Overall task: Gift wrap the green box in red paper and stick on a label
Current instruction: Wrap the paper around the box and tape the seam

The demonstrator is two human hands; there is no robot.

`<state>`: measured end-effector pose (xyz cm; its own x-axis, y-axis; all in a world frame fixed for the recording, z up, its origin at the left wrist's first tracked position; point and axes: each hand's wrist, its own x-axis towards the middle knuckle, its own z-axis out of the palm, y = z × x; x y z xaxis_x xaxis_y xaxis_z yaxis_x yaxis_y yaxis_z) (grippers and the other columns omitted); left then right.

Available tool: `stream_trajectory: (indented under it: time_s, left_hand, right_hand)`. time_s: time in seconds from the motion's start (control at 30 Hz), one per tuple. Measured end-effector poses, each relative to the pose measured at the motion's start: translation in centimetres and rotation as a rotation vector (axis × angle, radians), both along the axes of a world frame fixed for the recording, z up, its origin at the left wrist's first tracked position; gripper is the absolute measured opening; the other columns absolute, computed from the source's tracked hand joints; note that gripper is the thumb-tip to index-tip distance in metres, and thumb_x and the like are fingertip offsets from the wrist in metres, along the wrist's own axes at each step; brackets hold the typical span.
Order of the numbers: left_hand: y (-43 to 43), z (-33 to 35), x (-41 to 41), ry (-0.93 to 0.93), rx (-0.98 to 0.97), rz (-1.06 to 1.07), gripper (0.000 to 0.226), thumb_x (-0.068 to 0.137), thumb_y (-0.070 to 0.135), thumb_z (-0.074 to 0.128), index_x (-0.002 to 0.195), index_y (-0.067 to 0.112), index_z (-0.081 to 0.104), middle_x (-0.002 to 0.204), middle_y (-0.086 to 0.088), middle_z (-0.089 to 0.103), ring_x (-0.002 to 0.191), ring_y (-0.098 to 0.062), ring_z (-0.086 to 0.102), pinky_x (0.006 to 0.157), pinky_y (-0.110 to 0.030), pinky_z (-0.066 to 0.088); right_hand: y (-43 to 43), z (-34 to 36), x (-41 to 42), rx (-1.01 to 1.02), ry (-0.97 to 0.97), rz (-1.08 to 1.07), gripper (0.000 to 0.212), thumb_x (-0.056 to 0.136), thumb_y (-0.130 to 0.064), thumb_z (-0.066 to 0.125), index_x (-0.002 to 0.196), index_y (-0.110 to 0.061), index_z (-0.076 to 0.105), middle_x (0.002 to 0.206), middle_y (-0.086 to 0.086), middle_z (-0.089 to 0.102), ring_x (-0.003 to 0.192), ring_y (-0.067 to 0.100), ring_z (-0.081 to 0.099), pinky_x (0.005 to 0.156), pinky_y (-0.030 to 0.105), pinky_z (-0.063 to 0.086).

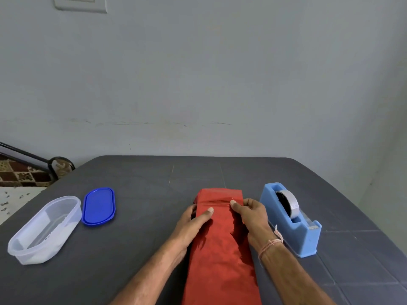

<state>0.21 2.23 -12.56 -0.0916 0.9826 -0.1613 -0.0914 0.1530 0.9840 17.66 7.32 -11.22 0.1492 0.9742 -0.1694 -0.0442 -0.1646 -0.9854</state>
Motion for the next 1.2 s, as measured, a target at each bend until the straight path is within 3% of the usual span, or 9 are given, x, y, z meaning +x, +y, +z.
stream_trajectory:
  time_s: [0.13,0.27,0.37,0.5,0.6,0.77,0.97,1.07,1.2]
  left_hand:
    - [0.6,-0.2,0.9,0.051,0.052,0.079,0.035,0.091,0.045,0.073,0.120,0.029,0.061,0.112,0.007,0.073,0.093,-0.007,0.073,0.073,-0.017,0.053]
    - [3.0,-1.1,0.0,-0.024,-0.039,0.194,0.033,0.104,0.042,0.054,0.104,0.010,0.065,0.092,-0.005,0.067,0.075,-0.015,0.060,0.066,-0.026,0.046]
    - [4.7,-0.8,-0.7,-0.094,-0.122,0.198,0.029,0.110,0.029,0.044,0.096,0.017,0.066,0.079,-0.002,0.064,0.057,-0.012,0.054,0.052,-0.022,0.040]
    - [6.5,-0.1,-1.7,-0.044,-0.090,0.115,0.020,0.107,0.017,0.052,0.100,0.016,0.070,0.080,-0.007,0.068,0.061,-0.015,0.057,0.051,-0.022,0.043]
    - [7.0,0.4,-2.3,-0.013,-0.104,0.084,0.017,0.104,0.018,0.058,0.089,0.015,0.065,0.067,-0.002,0.062,0.046,-0.008,0.054,0.040,-0.017,0.043]
    - [7.8,0.3,-3.5,-0.022,-0.129,-0.106,0.020,0.109,0.016,0.047,0.093,0.018,0.058,0.054,0.008,0.055,0.045,-0.004,0.051,0.053,-0.026,0.052]
    - [9.1,0.3,-5.1,0.299,-0.047,-0.267,0.027,0.108,0.003,0.041,0.092,0.015,0.059,0.066,0.007,0.054,0.057,0.001,0.054,0.060,-0.026,0.054]
    - [9.8,0.6,-5.1,0.589,0.009,-0.280,0.024,0.106,0.004,0.047,0.094,0.015,0.064,0.070,0.008,0.058,0.056,0.006,0.052,0.054,-0.016,0.040]
    - [11.8,-0.7,-4.9,0.739,0.059,-0.215,0.028,0.102,0.002,0.056,0.082,0.018,0.068,0.077,-0.001,0.066,0.075,-0.014,0.057,0.066,-0.024,0.041]
  right_hand:
    - [0.0,-0.6,0.3,0.038,-0.001,-0.070,0.026,0.073,-0.032,0.089,0.070,-0.016,0.068,0.066,0.004,0.069,0.064,0.021,0.062,0.069,0.042,0.058]
    - [-0.3,-0.4,0.9,0.044,0.056,-0.068,0.022,0.081,-0.020,0.086,0.075,-0.011,0.067,0.066,0.004,0.064,0.059,0.015,0.056,0.060,0.031,0.053]
    - [-0.6,0.1,1.0,0.044,0.116,-0.021,0.019,0.084,-0.016,0.084,0.079,-0.008,0.067,0.070,0.008,0.064,0.062,0.018,0.056,0.061,0.031,0.052]
    - [-0.5,0.5,0.8,0.021,0.130,0.019,0.020,0.081,-0.018,0.086,0.081,-0.008,0.069,0.071,0.010,0.069,0.062,0.020,0.060,0.060,0.031,0.053]
    - [-0.4,0.6,0.9,0.017,0.145,0.028,0.020,0.081,-0.019,0.087,0.082,-0.008,0.069,0.074,0.011,0.071,0.065,0.022,0.062,0.061,0.031,0.054]
    - [-0.8,1.1,1.4,0.021,0.119,0.053,0.018,0.087,-0.018,0.081,0.081,-0.010,0.066,0.065,0.002,0.065,0.048,0.008,0.054,0.040,0.016,0.043]
    - [-0.8,0.9,2.0,0.007,0.037,0.099,0.023,0.088,-0.027,0.080,0.079,-0.014,0.064,0.070,0.003,0.061,0.056,0.012,0.050,0.043,0.019,0.042]
    - [-0.6,0.5,2.1,0.008,0.025,0.096,0.023,0.088,-0.026,0.080,0.078,-0.013,0.064,0.069,0.004,0.059,0.054,0.011,0.047,0.040,0.017,0.039]
    - [-0.4,0.2,2.1,-0.002,0.014,0.095,0.023,0.088,-0.025,0.080,0.078,-0.011,0.065,0.069,0.005,0.061,0.053,0.011,0.049,0.041,0.015,0.039]
